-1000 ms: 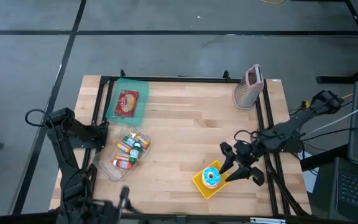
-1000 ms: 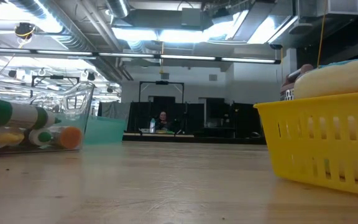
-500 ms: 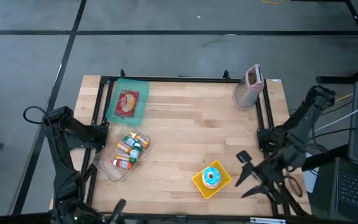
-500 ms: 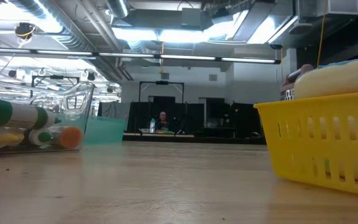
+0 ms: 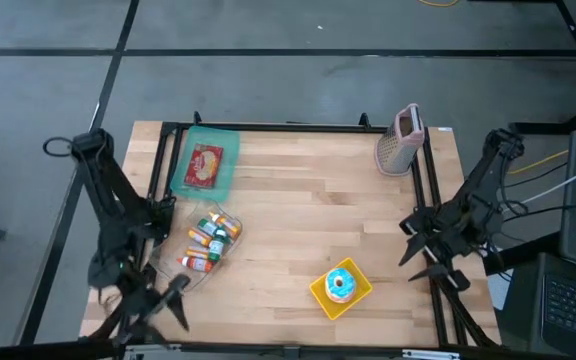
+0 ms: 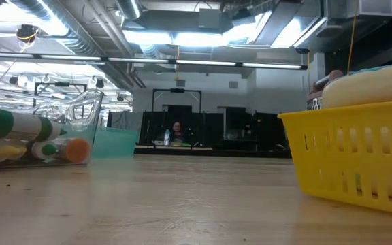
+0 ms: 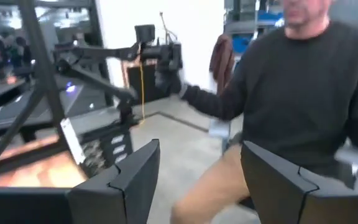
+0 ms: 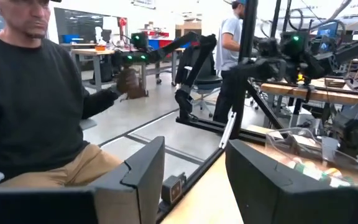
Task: Pick & Place Food Item
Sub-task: Return to Home Position
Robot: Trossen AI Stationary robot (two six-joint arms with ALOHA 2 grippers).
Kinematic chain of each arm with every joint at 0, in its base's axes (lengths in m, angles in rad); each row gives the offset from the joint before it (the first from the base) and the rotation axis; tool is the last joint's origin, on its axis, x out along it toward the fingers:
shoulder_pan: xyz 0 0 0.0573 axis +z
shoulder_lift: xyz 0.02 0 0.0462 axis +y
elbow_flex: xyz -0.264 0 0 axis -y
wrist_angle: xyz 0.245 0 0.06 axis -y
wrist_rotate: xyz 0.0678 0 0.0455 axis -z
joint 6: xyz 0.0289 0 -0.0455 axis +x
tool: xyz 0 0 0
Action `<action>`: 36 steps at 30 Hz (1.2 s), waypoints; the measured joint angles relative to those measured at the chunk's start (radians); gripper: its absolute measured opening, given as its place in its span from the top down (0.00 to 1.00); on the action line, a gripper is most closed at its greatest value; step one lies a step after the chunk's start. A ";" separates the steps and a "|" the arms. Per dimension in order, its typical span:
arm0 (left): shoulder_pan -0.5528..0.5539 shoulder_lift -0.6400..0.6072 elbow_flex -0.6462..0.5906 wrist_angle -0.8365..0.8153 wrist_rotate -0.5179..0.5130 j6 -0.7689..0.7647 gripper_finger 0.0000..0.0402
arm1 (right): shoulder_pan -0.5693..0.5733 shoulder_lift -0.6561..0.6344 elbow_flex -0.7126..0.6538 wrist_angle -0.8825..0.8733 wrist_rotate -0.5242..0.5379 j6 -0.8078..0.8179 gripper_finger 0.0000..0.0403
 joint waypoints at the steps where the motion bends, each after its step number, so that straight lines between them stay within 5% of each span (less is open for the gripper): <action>1: 0.001 -0.039 -0.046 -0.001 0.001 0.001 0.45 | 0.006 -0.031 -0.023 -0.001 0.006 0.000 0.58; 8: 0.011 -0.250 -0.284 -0.001 -0.018 -0.013 0.45 | 0.041 -0.269 -0.164 -0.042 0.073 -0.013 0.58; 18: 0.011 -0.429 -0.442 0.012 -0.091 0.021 0.45 | 0.044 -0.526 -0.287 -0.138 0.076 -0.007 0.58; 26: 0.011 -0.477 -0.543 0.042 -0.153 0.006 0.46 | 0.044 -0.580 -0.329 -0.208 -0.081 0.065 0.58; 36: 0.012 -0.478 -0.660 0.150 -0.269 -0.029 0.45 | 0.044 -0.580 -0.449 -0.073 -0.299 0.079 0.58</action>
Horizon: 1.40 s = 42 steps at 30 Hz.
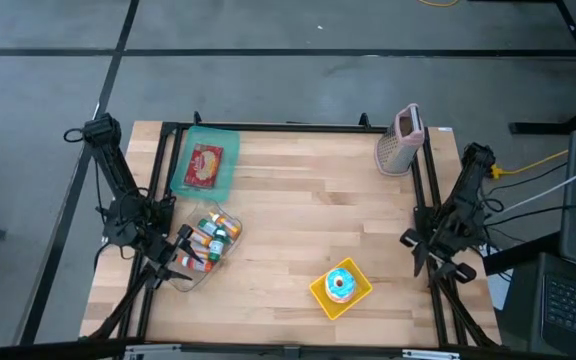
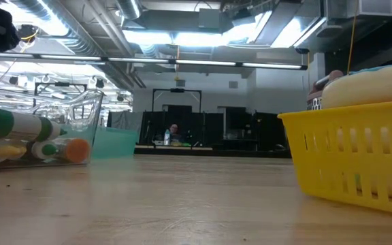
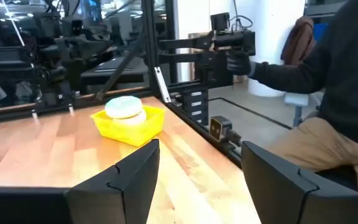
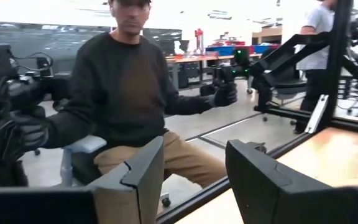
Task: Pick & Place Food Item
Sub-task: Return to Home Position
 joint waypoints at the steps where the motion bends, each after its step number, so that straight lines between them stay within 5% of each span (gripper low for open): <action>1: 0.000 0.000 0.000 0.000 0.000 -0.001 0.45 | 0.000 0.000 -0.009 0.011 -0.008 0.000 0.58; 12: 0.000 0.016 0.000 -0.065 0.010 -0.129 0.45 | 0.000 0.003 -0.013 -0.064 -0.070 -0.032 0.58; 20: 0.000 0.003 0.000 -0.014 0.153 -0.048 0.46 | 0.000 0.006 -0.013 -0.065 -0.074 -0.006 0.58; 25: 0.001 0.006 0.000 -0.134 0.145 -0.224 0.45 | 0.000 0.006 -0.013 -0.065 -0.074 -0.012 0.58; 31: 0.000 0.003 0.004 -0.319 0.174 -0.258 0.45 | 0.000 0.006 -0.012 -0.065 -0.074 0.019 0.58; 42: 0.000 0.007 0.000 -0.244 0.182 -0.418 0.45 | -0.001 0.006 -0.012 -0.065 -0.071 -0.035 0.58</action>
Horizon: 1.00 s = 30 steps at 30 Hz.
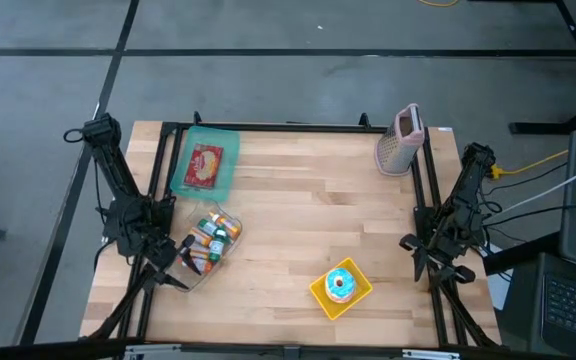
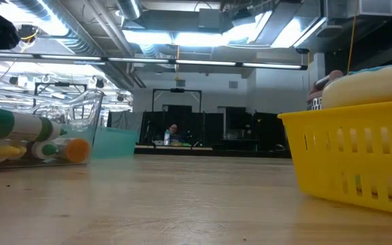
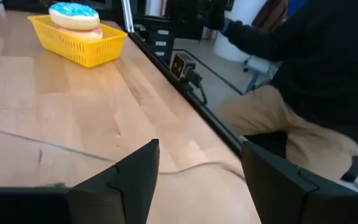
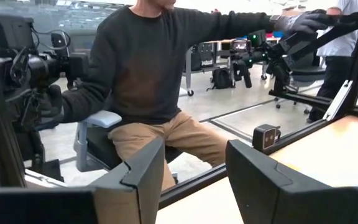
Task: Pick & Place Food Item
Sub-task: Return to Home Position
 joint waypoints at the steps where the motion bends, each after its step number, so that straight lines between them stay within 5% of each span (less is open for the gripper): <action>1: 0.000 -0.008 0.000 -0.016 0.000 0.000 0.45 | 0.000 0.000 0.000 0.000 0.000 0.012 0.58; 5: 0.055 -0.138 0.000 -0.090 0.049 -0.003 0.46 | 0.000 0.000 0.000 0.000 0.000 0.029 0.58; 14: 0.415 -0.435 0.000 -0.133 0.270 -0.003 0.45 | 0.000 0.000 0.000 0.000 0.007 0.005 0.58; 20: 0.629 -0.676 0.000 -0.125 0.234 -0.004 0.45 | 0.000 0.000 0.000 0.000 0.008 0.000 0.58; 30: 0.715 -0.677 0.000 0.057 0.070 0.000 0.45 | 0.000 0.011 0.002 0.001 0.016 -0.067 0.58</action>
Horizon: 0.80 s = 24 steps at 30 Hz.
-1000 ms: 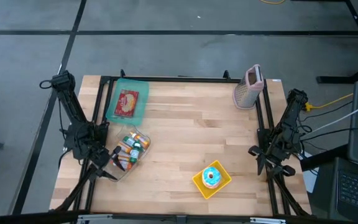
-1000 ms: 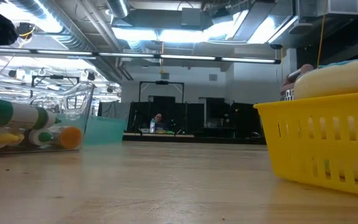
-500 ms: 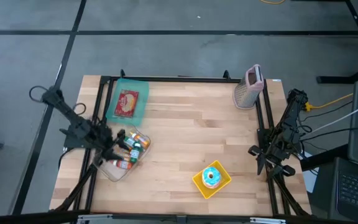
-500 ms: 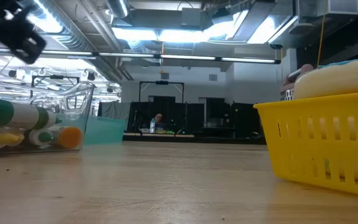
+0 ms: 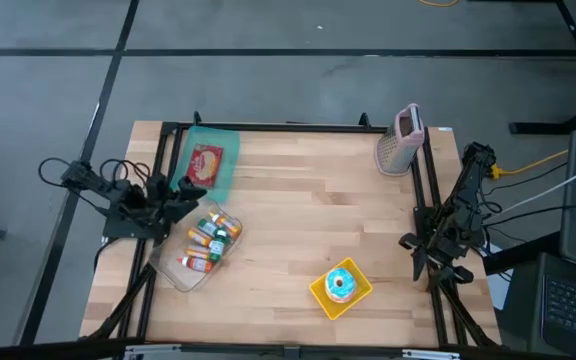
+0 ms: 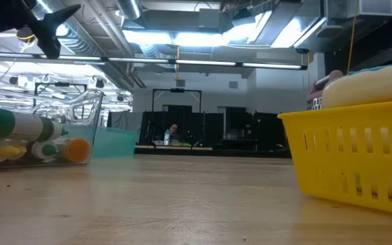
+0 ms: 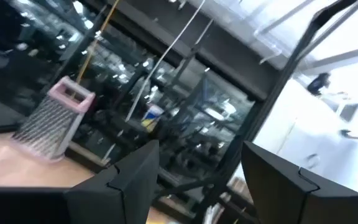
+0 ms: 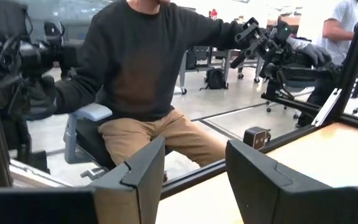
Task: Pick & Place Food Item
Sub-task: Return to Home Position
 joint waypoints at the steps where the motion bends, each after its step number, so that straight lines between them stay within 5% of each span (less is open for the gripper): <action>1: 0.000 0.000 0.000 -0.014 -0.009 -0.002 0.45 | 0.000 0.000 0.000 0.001 0.000 0.017 0.58; 12: -0.001 0.000 0.000 -0.023 -0.016 -0.003 0.46 | 0.000 0.059 0.000 0.004 0.023 0.115 0.58; 24: 0.000 0.000 0.000 -0.023 -0.020 -0.004 0.44 | 0.000 0.075 0.000 0.005 0.018 0.418 0.58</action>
